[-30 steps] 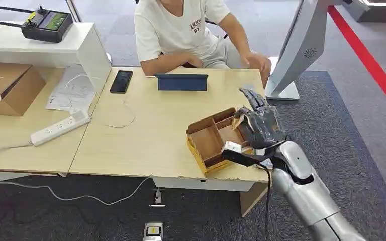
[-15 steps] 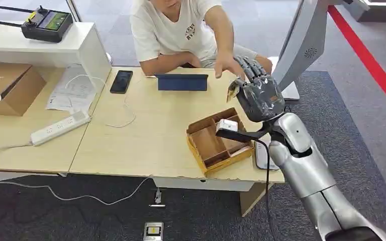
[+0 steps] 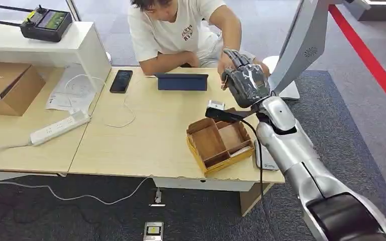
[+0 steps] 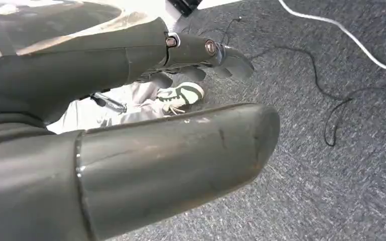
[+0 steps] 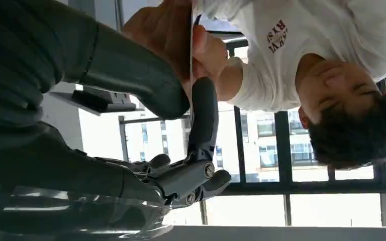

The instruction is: Pass the card to the sensor for recognition and then transmit it.

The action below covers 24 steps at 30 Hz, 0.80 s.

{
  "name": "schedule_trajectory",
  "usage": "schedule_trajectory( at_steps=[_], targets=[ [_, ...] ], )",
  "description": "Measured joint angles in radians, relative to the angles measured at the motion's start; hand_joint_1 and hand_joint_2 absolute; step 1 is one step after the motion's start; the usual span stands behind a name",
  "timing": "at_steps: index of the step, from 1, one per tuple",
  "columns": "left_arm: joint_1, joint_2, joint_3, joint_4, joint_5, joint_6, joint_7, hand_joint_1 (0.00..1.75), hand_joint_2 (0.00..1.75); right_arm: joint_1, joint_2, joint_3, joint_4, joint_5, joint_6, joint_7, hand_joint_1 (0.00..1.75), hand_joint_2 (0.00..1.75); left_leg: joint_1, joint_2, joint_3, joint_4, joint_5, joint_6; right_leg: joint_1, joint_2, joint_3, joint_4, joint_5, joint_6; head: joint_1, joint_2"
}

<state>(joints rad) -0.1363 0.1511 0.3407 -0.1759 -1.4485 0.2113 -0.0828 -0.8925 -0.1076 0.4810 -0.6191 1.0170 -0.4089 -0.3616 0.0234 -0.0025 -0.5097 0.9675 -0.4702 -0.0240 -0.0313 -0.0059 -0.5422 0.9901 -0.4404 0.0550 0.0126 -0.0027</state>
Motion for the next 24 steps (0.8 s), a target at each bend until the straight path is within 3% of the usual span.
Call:
schedule_trajectory(
  at_steps=[1,12,16,19,20,21,24],
  targets=[
    [-0.001,-0.002,-0.002,0.000,0.000,0.000,0.001,0.00,0.00,-0.003,0.004,0.001,0.016,-0.002,0.000,-0.001,0.00,1.75,0.000,0.000,0.000,0.000,0.000,0.000,0.000,0.000,0.000,0.000,0.000,0.000,0.001,0.000],
    [0.001,-0.008,-0.023,0.000,0.008,0.003,0.008,0.00,0.00,-0.010,0.020,0.007,0.096,-0.074,-0.058,-0.034,0.00,1.75,0.000,0.000,0.000,0.000,0.000,0.000,0.000,0.000,0.000,0.000,0.000,0.000,0.000,0.000],
    [0.009,-0.010,-0.023,0.000,0.029,0.010,0.009,0.00,0.00,-0.008,0.023,-0.002,0.100,-0.195,-0.057,-0.080,0.00,1.75,0.000,0.000,0.000,0.000,0.000,0.000,0.000,0.000,0.000,0.000,0.000,0.000,0.000,0.000],
    [0.017,-0.012,-0.023,0.000,0.049,0.013,0.017,0.00,0.00,-0.002,0.025,-0.031,0.087,-0.385,0.011,-0.100,0.00,1.75,0.000,0.000,0.000,0.000,0.000,0.000,0.000,0.000,0.000,0.000,0.000,0.000,0.000,0.000],
    [0.020,-0.012,-0.023,0.000,0.058,0.013,0.021,0.00,0.00,0.007,0.025,-0.045,0.067,-0.489,0.066,-0.098,0.00,1.75,0.000,0.000,0.000,0.000,0.000,0.000,0.000,0.000,0.000,0.000,0.000,0.000,0.001,0.000],
    [0.021,-0.012,-0.022,0.000,0.065,0.012,0.027,0.00,0.00,0.020,0.025,-0.064,0.040,-0.608,0.128,-0.086,0.00,1.75,0.000,0.000,0.000,0.000,0.000,0.000,0.000,0.000,0.000,0.000,0.000,0.000,0.000,0.000],
    [0.024,-0.013,-0.021,0.000,0.085,0.004,0.040,0.00,0.00,0.076,0.016,-0.114,-0.060,-0.907,0.216,-0.004,0.00,1.75,0.000,0.000,0.000,0.000,0.000,0.000,0.000,0.000,0.000,0.000,0.000,0.000,0.001,0.000]
  ],
)
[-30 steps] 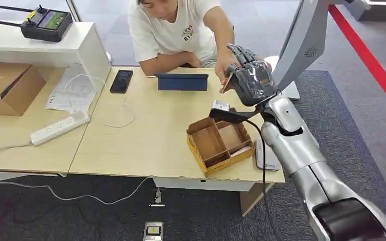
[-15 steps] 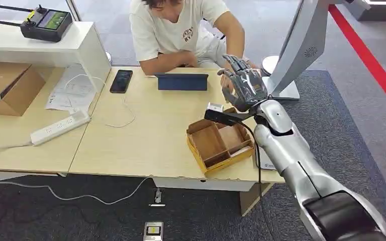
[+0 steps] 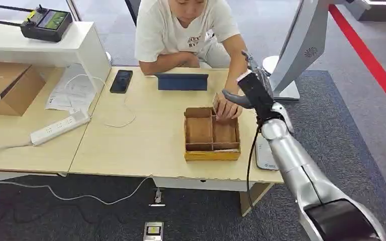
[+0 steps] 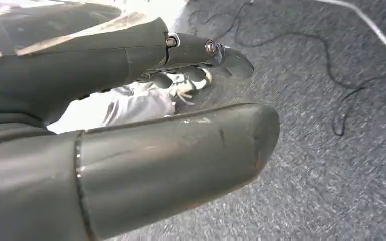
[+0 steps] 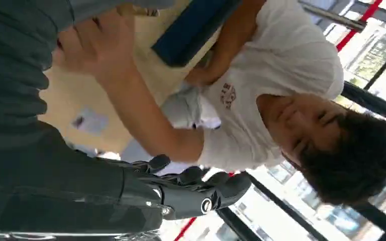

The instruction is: Pass the card to the sensor for recognition and then transmit it.

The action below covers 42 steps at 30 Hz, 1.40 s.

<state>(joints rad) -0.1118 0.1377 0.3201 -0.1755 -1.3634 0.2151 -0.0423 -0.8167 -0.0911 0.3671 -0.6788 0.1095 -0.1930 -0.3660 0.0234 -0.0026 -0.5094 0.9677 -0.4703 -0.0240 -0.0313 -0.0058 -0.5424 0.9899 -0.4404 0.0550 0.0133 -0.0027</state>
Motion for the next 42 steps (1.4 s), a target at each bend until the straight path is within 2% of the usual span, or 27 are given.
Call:
schedule_trajectory(
  at_steps=[1,2,5,8,12,16,19,22,27,29,30,31,33,36,42],
  targets=[
    [0.003,0.000,0.002,0.000,0.009,-0.003,0.006,0.00,0.00,0.043,-0.010,-0.032,-0.082,-0.133,0.008,0.052,0.00,1.75,0.000,0.000,0.000,0.000,0.000,0.000,0.000,0.000,0.000,0.000,0.000,0.000,-0.001,0.000],
    [0.006,-0.001,0.003,0.000,0.011,-0.003,0.008,0.00,0.00,0.068,-0.019,-0.053,-0.135,-0.202,0.008,0.085,0.00,1.75,0.000,0.000,0.000,0.000,0.000,0.000,0.000,0.000,0.000,0.000,0.000,0.000,-0.001,0.000],
    [0.008,-0.002,0.006,0.000,0.011,-0.003,0.011,0.00,0.00,0.109,-0.044,-0.098,-0.240,-0.261,0.013,0.125,0.00,1.75,0.000,0.000,-0.001,0.000,0.000,0.000,0.000,0.000,-0.001,0.000,0.000,0.000,-0.001,0.000],
    [0.009,-0.003,0.008,0.001,0.018,-0.005,0.012,0.00,0.00,0.154,-0.070,-0.150,-0.364,-0.301,0.006,0.128,0.00,1.75,0.000,0.001,-0.001,0.000,-0.001,0.000,0.000,0.000,-0.001,0.000,0.000,0.000,-0.001,0.000],
    [0.006,-0.005,0.013,0.000,0.031,-0.012,0.018,0.00,0.00,0.218,-0.113,-0.234,-0.508,-0.464,-0.055,0.166,0.00,1.75,0.000,0.000,0.001,0.001,0.000,0.000,0.000,-0.001,0.000,-0.001,-0.001,0.000,0.000,0.000],
    [0.014,-0.007,0.023,0.001,0.045,-0.019,0.023,0.00,0.00,0.311,-0.197,-0.393,-0.653,-0.536,-0.147,0.184,0.00,1.75,-0.001,0.000,-0.001,0.001,-0.001,0.001,-0.001,-0.001,0.000,-0.002,0.000,0.000,0.000,0.000],
    [0.013,-0.009,0.027,0.001,0.049,-0.021,0.034,0.00,0.00,0.372,-0.245,-0.502,-0.702,-0.534,-0.177,0.180,0.00,1.75,-0.001,0.002,0.002,0.001,-0.003,0.001,0.000,0.002,0.000,-0.003,0.000,0.000,-0.001,0.000],
    [0.012,-0.014,0.032,0.001,0.061,-0.024,0.050,0.00,0.00,0.424,-0.282,-0.629,-0.697,-0.587,-0.173,0.175,0.00,1.75,-0.001,0.002,0.001,0.001,-0.003,0.001,-0.001,0.002,0.000,-0.003,-0.001,0.000,0.000,0.000],
    [0.012,-0.014,0.032,0.001,0.061,-0.024,0.050,0.00,0.00,0.425,-0.283,-0.634,-0.697,-0.587,-0.172,0.173,0.00,1.75,-0.001,0.002,0.001,0.001,-0.003,0.001,-0.001,0.002,0.000,-0.003,-0.001,0.000,0.000,0.000],
    [0.012,-0.015,0.033,0.001,0.065,-0.025,0.053,0.00,0.00,0.441,-0.293,-0.668,-0.683,-0.593,-0.165,0.161,0.00,1.75,-0.001,0.002,0.001,0.001,-0.003,0.001,-0.001,0.002,-0.001,-0.003,-0.001,0.000,-0.001,0.000],
    [0.007,-0.022,0.041,0.001,0.081,-0.030,0.068,0.00,0.00,0.461,-0.321,-0.778,-0.557,-0.577,-0.126,0.076,0.00,1.75,-0.001,0.003,0.001,0.001,-0.003,0.001,-0.001,0.002,0.000,-0.003,-0.001,0.000,-0.001,0.000],
    [0.005,-0.027,0.049,0.001,0.086,-0.030,0.076,0.00,0.00,0.459,-0.341,-0.824,-0.415,-0.554,-0.081,-0.013,0.00,1.75,0.000,0.002,0.001,0.000,-0.003,0.001,0.000,0.002,0.000,-0.003,0.000,0.000,-0.001,0.000],
    [0.004,-0.031,0.053,0.001,0.090,-0.029,0.081,0.00,0.00,0.455,-0.354,-0.844,-0.310,-0.535,-0.067,-0.047,0.00,1.75,0.000,0.002,0.001,0.001,-0.003,0.001,0.000,0.002,0.000,-0.003,-0.001,0.000,0.000,0.000],
    [0.004,-0.035,0.057,0.001,0.096,-0.029,0.082,0.00,0.00,0.458,-0.363,-0.865,-0.158,-0.521,-0.061,-0.040,0.00,1.75,0.000,0.002,0.001,0.000,-0.003,0.001,0.000,0.002,0.000,-0.002,-0.001,0.000,0.000,0.000],
    [0.002,-0.038,0.058,0.001,0.079,-0.034,0.081,0.00,0.00,0.511,-0.367,-0.880,0.084,-0.475,-0.100,0.058,0.00,1.75,0.000,0.002,0.000,-0.001,-0.003,0.001,0.000,0.002,-0.001,-0.003,-0.002,0.000,0.000,0.000]
  ],
)
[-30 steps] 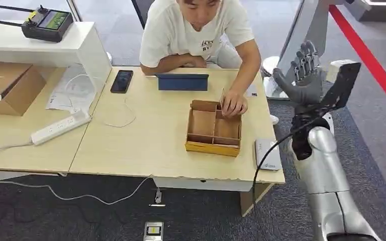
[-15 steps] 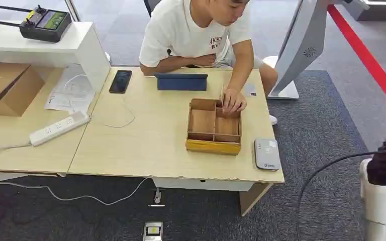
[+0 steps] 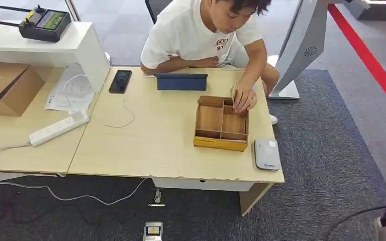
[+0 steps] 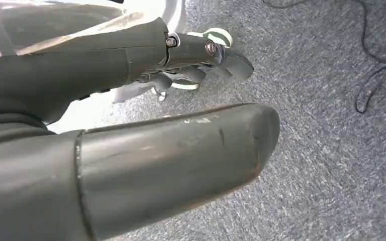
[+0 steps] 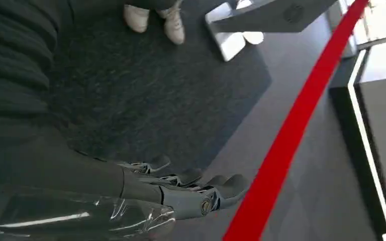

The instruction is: Pass the card to the sensor for recognition and then transmit it.

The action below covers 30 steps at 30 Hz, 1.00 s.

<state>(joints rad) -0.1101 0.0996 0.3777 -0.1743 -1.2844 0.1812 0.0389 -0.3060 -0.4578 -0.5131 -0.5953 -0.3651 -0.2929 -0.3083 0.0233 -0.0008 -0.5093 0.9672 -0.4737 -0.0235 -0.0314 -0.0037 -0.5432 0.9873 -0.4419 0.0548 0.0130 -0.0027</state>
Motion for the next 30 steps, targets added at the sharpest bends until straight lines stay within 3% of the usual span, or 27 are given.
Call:
schedule_trajectory(
  at_steps=[5,14,17,23,25,30],
  targets=[
    [0.000,-0.004,0.000,0.000,0.000,0.000,0.007,0.00,0.00,0.062,0.020,0.000,0.141,0.026,-0.062,0.089,0.00,1.75,0.000,0.000,0.000,-0.001,0.000,0.000,0.000,0.000,0.000,0.000,-0.001,0.000,0.000,0.000],
    [-0.002,-0.010,0.000,0.000,-0.008,0.005,0.015,0.00,0.00,0.127,0.058,0.005,0.278,0.096,-0.099,0.204,0.00,1.75,0.000,0.000,0.000,-0.001,0.000,0.000,0.000,0.000,0.000,0.000,-0.001,0.000,0.000,0.000],
    [-0.002,-0.010,0.000,0.000,-0.019,0.006,0.012,0.00,0.00,0.149,0.069,0.006,0.307,0.090,-0.083,0.289,0.00,1.75,0.000,0.000,0.000,-0.001,0.000,0.000,0.000,0.000,0.000,0.000,-0.001,0.000,0.000,0.000],
    [-0.002,-0.010,-0.001,0.000,-0.049,0.004,-0.004,0.00,0.00,0.166,0.099,0.008,0.353,0.089,-0.077,0.551,0.00,1.75,0.000,0.000,0.001,-0.001,0.000,0.000,0.000,0.000,0.000,0.000,-0.001,0.000,0.000,0.000],
    [-0.002,-0.010,-0.002,0.000,-0.058,0.006,-0.003,0.00,0.00,0.170,0.111,0.012,0.363,0.104,-0.064,0.599,0.00,1.75,0.000,0.000,0.001,-0.001,0.000,0.000,0.000,0.000,0.001,0.000,-0.001,0.000,0.000,0.000],
    [-0.002,-0.011,-0.003,0.000,-0.065,0.010,0.008,0.00,0.00,0.174,0.128,0.026,0.379,0.134,-0.015,0.628,0.00,1.75,0.000,0.000,0.001,-0.001,0.000,0.000,0.000,0.000,0.001,0.000,0.000,0.000,0.000,0.000]
  ],
)
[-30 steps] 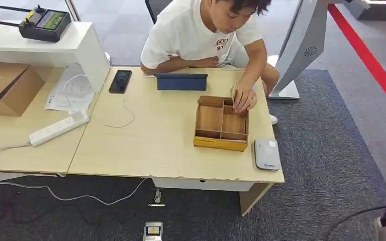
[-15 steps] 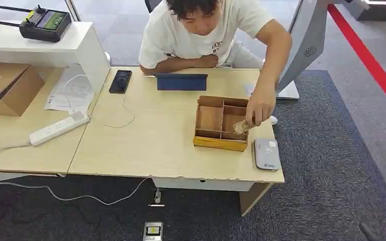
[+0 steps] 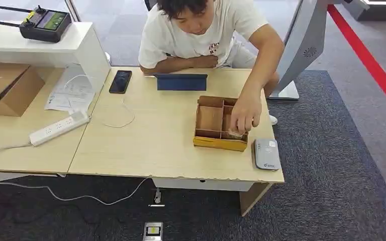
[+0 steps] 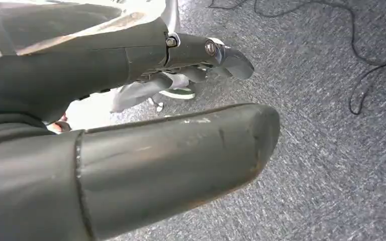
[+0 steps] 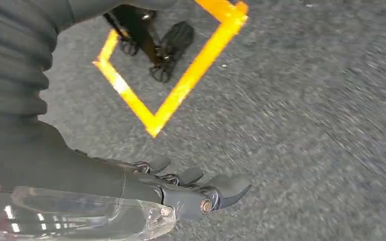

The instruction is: Pass the card to the sensor for recognition and then transmit it.

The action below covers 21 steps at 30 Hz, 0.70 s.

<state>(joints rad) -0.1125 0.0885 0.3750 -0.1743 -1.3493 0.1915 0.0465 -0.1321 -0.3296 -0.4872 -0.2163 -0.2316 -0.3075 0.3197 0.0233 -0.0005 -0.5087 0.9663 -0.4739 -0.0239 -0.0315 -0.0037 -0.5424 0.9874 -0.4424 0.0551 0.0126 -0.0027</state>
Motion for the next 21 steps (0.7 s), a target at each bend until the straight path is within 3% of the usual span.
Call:
schedule_trajectory(
  at_steps=[21],
  targets=[
    [-0.001,0.000,0.000,0.000,-0.004,-0.012,0.005,0.00,0.00,0.000,0.005,0.056,0.023,0.047,0.049,-0.008,0.00,1.75,0.000,0.000,0.000,0.000,0.000,0.000,0.000,0.000,0.000,0.000,0.000,0.000,0.000,0.000]
  ],
)
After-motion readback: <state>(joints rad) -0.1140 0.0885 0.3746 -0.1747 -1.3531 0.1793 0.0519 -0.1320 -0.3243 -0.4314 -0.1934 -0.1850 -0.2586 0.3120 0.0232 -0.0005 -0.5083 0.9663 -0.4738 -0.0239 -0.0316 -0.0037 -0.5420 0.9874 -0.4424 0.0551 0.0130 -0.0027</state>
